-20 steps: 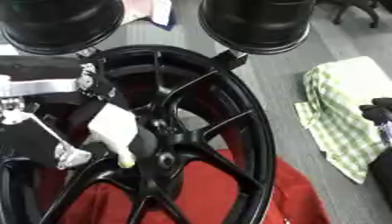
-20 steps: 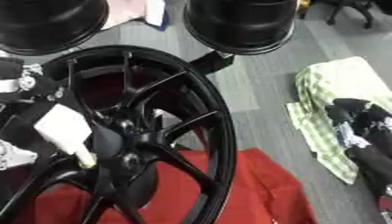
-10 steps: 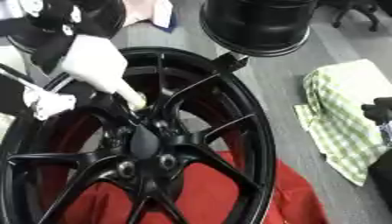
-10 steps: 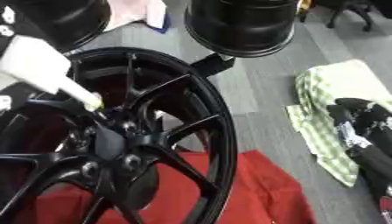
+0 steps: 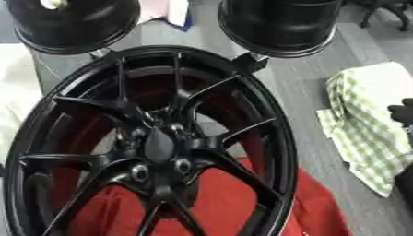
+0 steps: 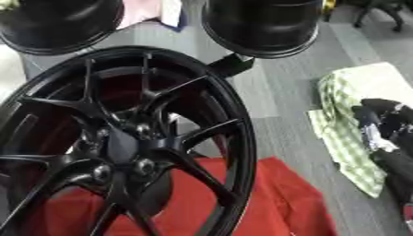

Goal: Pull the pin out of the wheel hub.

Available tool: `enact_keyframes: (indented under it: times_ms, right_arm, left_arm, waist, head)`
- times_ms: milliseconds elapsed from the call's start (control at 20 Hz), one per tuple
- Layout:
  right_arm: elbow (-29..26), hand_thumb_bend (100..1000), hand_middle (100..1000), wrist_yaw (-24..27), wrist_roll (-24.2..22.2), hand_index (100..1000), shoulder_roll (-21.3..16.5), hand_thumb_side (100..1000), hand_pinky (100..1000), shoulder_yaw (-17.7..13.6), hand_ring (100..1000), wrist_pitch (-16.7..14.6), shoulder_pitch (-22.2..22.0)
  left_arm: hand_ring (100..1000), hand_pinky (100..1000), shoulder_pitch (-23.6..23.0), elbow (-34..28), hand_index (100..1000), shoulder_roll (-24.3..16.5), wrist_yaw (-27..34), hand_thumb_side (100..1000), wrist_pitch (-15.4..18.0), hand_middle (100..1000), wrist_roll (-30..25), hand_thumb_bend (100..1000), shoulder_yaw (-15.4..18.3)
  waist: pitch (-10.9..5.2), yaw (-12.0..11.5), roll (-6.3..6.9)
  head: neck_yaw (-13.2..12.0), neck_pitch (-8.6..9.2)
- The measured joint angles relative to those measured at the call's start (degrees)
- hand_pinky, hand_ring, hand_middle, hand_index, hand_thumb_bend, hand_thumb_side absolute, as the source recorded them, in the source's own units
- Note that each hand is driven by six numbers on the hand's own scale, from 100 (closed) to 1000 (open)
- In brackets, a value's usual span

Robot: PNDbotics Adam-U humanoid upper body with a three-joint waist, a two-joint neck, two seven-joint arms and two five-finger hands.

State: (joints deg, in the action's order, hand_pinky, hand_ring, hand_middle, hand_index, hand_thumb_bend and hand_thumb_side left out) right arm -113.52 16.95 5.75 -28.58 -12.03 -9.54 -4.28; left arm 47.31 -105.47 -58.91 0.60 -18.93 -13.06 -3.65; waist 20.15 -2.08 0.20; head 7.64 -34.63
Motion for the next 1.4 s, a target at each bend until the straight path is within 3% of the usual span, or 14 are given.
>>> enact_keyframes:
  times_ms: [450, 500, 550, 600, 800, 850, 900, 950, 1000, 1100, 1150, 1250, 1400]
  right_arm:
    - [0.0, 100, 545, 0.0, 1.0, 705, 0.0, 269, 844, -0.4, 778, -0.7, -0.3]
    - [0.0, 100, 545, 0.0, 1.1, 705, 0.0, 268, 844, -0.4, 778, -0.8, -0.3]
    - [0.0, 100, 545, 0.0, 1.1, 705, 0.0, 268, 844, -0.6, 778, -0.8, -0.3]
    - [0.0, 100, 545, 0.0, 1.2, 705, 0.0, 268, 844, -0.7, 778, -0.9, -0.3]
    - [0.0, 100, 545, 0.0, 1.3, 705, 0.1, 268, 844, -0.7, 777, -1.0, -0.2]
    - [0.0, 100, 545, 0.0, 1.4, 705, 0.1, 271, 844, -0.7, 777, -1.0, -0.2]
    - [0.0, 100, 545, 0.0, 1.4, 705, 0.1, 267, 844, -0.7, 777, -1.0, -0.2]
    - [0.0, 100, 545, 0.0, 1.4, 705, 0.1, 267, 844, -0.7, 777, -1.1, -0.2]
    - [0.0, 100, 545, 0.0, 1.5, 705, 0.2, 267, 844, -0.7, 777, -1.1, -0.2]
    - [0.0, 100, 544, 0.0, 1.5, 705, 0.3, 267, 844, -0.8, 777, -1.2, -0.2]
    - [0.0, 100, 544, 0.1, 1.6, 705, 0.5, 267, 844, -0.8, 777, -1.2, -0.2]
    - [0.0, 100, 544, 0.1, 1.6, 705, 0.6, 268, 844, -0.9, 777, -1.3, -0.1]
    - [0.0, 100, 544, 0.1, 1.6, 705, 0.6, 268, 844, -1.0, 777, -1.3, -0.1]
  left_arm:
    - [325, 638, -14.8, 12.5, 262, -3.2, 3.0, 178, 1.2, 189, 10.0, 100, 11.0]
    - [327, 639, -16.2, 13.7, 263, -3.2, 3.0, 100, 1.3, 190, 10.8, 100, 11.7]
    - [330, 640, -17.5, 14.8, 265, -3.2, 2.9, 170, 1.5, 192, 11.5, 100, 12.4]
    - [337, 643, -18.7, 15.7, 273, -3.1, 2.5, 167, 1.6, 198, 12.1, 100, 13.0]
    - [396, 693, -23.6, 16.9, 374, -1.8, -1.2, 186, 2.7, 287, 13.5, 100, 14.0]
    - [431, 719, -24.8, 16.8, 438, -1.3, -2.4, 103, 3.3, 342, 13.4, 100, 14.2]
    - [453, 734, -25.7, 16.8, 477, -0.8, -3.5, 174, 4.0, 382, 13.0, 100, 14.3]
    - [500, 770, -26.5, 16.8, 587, -0.3, -4.4, 207, 4.7, 470, 12.3, 100, 14.3]
    - [604, 828, -27.2, 16.8, 757, 0.2, -5.2, 329, 5.6, 612, 11.3, 100, 14.4]
    - [756, 886, -28.2, 16.6, 879, 0.9, -6.3, 577, 7.5, 804, 8.5, 100, 14.5]
    - [778, 896, -28.7, 16.5, 915, 1.2, -6.8, 716, 8.4, 838, 7.0, 219, 14.5]
    - [780, 898, -29.1, 16.4, 940, 1.6, -7.8, 830, 9.9, 852, 4.5, 316, 14.7]
    - [772, 893, -29.2, 16.4, 928, 2.0, -8.7, 869, 11.4, 839, 2.7, 291, 15.2]
  waist:
    - [-0.1, -1.3, -0.75]
    - [-0.1, -1.4, -0.87]
    - [-0.1, -1.4, -1.03]
    - [-0.1, -1.5, -1.17]
    - [-0.08, -1.5, -1.59]
    - [-0.07, -1.4, -1.77]
    - [-0.06, -1.4, -1.97]
    - [-0.05, -1.4, -2.13]
    - [-0.04, -1.4, -2.22]
    - [-0.04, -1.4, -2.3]
    - [-0.04, -1.4, -2.38]
    - [-0.04, -1.4, -2.48]
    - [-0.04, -1.4, -2.49]
  head:
    - [-0.2, -0.09]
    - [-0.2, -0.09]
    - [-0.2, -0.09]
    - [-0.2, -0.09]
    - [-0.2, -0.07]
    - [-0.2, -0.07]
    - [-0.3, -0.07]
    - [-0.4, -0.07]
    - [-0.5, -0.07]
    - [-0.5, -0.07]
    - [-0.6, -0.07]
    - [-0.7, -0.03]
    - [-0.8, 0.02]
